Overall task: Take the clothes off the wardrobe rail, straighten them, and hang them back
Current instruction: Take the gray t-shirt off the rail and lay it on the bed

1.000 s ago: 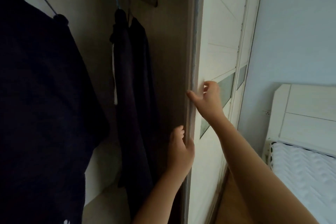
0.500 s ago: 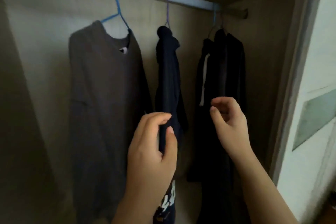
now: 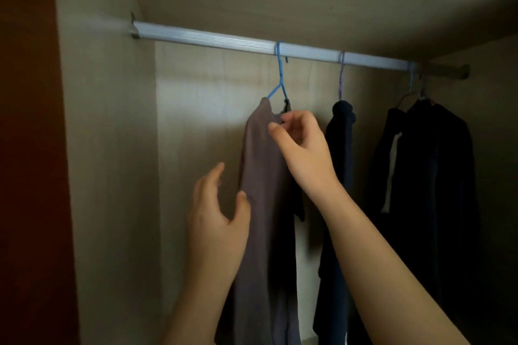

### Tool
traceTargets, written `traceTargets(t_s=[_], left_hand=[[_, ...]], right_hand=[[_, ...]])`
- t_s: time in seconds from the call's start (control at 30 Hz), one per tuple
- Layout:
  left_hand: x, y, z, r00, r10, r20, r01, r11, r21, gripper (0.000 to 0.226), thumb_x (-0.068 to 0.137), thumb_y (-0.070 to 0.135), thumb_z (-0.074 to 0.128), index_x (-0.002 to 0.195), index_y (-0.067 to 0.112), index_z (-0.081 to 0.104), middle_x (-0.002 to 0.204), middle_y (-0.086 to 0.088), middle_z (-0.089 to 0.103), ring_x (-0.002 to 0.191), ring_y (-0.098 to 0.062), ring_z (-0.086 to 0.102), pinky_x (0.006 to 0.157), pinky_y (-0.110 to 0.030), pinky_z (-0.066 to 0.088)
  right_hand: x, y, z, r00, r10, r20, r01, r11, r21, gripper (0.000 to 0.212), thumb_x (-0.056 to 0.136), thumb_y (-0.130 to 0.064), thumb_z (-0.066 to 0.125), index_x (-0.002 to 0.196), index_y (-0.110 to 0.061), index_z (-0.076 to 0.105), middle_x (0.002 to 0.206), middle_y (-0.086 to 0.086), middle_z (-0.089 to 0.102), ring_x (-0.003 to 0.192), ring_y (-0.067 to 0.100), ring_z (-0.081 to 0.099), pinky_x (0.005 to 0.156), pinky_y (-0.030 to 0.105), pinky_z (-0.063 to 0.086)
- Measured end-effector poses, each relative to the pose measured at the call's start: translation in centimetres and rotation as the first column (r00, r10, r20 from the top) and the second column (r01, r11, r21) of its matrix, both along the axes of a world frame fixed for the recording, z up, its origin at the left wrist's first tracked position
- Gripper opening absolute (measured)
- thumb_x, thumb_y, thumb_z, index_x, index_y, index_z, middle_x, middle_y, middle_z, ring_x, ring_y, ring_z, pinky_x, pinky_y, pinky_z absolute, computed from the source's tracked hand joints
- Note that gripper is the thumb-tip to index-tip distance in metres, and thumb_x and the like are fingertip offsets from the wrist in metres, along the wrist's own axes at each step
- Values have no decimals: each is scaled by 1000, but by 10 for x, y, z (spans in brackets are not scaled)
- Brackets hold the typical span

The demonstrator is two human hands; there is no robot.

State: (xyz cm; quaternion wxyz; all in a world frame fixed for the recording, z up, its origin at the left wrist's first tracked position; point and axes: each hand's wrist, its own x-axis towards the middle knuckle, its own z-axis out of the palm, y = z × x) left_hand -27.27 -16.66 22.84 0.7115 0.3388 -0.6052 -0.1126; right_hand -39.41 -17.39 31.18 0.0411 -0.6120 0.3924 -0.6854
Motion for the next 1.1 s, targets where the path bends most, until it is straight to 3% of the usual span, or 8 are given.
traceTargets(t_s=[0.13, 0.27, 0.53, 0.7, 0.77, 0.87, 0.97, 1.1], left_hand=[[-12, -10, 0, 974, -226, 18, 223, 970, 101, 47, 69, 40, 51, 115, 36, 47, 119, 1, 61, 109, -13, 58, 96, -40, 47], [-19, -9, -4, 962, -262, 73, 258, 964, 57, 35, 66, 46, 47, 101, 47, 48, 111, 4, 64, 101, -10, 61, 89, -32, 50], [-14, -9, -13, 937, -350, -1, 349, 935, 56, 26, 67, 49, 49, 91, 44, 57, 104, 12, 65, 99, 0, 60, 87, -17, 43], [-8, -5, -10, 929, -369, 4, 368, 927, 65, 19, 72, 36, 53, 88, 46, 59, 98, 20, 67, 97, 4, 61, 83, -10, 42], [-5, -4, -10, 936, -351, 13, 350, 935, 65, 20, 73, 36, 52, 89, 47, 58, 98, 21, 66, 98, 4, 61, 83, -12, 42], [0, -3, -13, 948, -314, 41, 310, 947, 81, 22, 74, 31, 49, 90, 46, 56, 100, 22, 63, 98, 6, 59, 82, -8, 40], [9, -3, -16, 959, -274, 69, 267, 959, 97, 20, 83, 27, 53, 95, 42, 57, 100, 22, 62, 100, 9, 56, 77, 2, 38], [13, -4, -14, 961, -264, 82, 254, 960, 115, 26, 86, 12, 53, 103, 31, 59, 100, 20, 60, 98, 5, 58, 78, -6, 39]], right_hand=[[19, -14, 17, 994, -43, -96, 51, 995, 85, 30, 79, -39, 64, 100, -21, 52, 111, 8, 59, 89, 11, 55, 77, 19, 37], [11, -17, 23, 975, -153, -160, 172, 979, 108, 27, 79, -29, 65, 100, -18, 51, 101, 1, 58, 87, 12, 54, 71, 15, 34], [-33, -5, 30, 974, -210, -80, 222, 955, 197, 15, 82, -24, 61, 92, -14, 56, 74, -6, 57, 74, 13, 57, 68, 32, 48], [-35, -8, 37, 836, -398, -378, 497, 840, 217, 22, 91, -17, 47, 95, 0, 60, 68, 2, 50, 58, 12, 44, 42, 21, 32], [-35, -14, 37, 791, -451, -414, 572, 784, 239, 27, 94, -19, 43, 100, 2, 57, 70, 4, 48, 59, 15, 43, 45, 26, 32], [-36, -21, 37, 817, -476, -325, 562, 784, 264, 26, 95, -23, 41, 95, -2, 56, 82, 7, 52, 72, 22, 48, 59, 28, 35], [-38, -26, 33, 939, -342, -40, 337, 890, 305, 29, 95, -23, 43, 70, -9, 51, 69, 4, 49, 65, 18, 48, 63, 31, 41], [-35, -26, 35, 917, -115, 381, 3, 960, 282, 25, 95, -21, 46, 91, -1, 60, 83, 12, 56, 84, 26, 57, 82, 39, 50]])
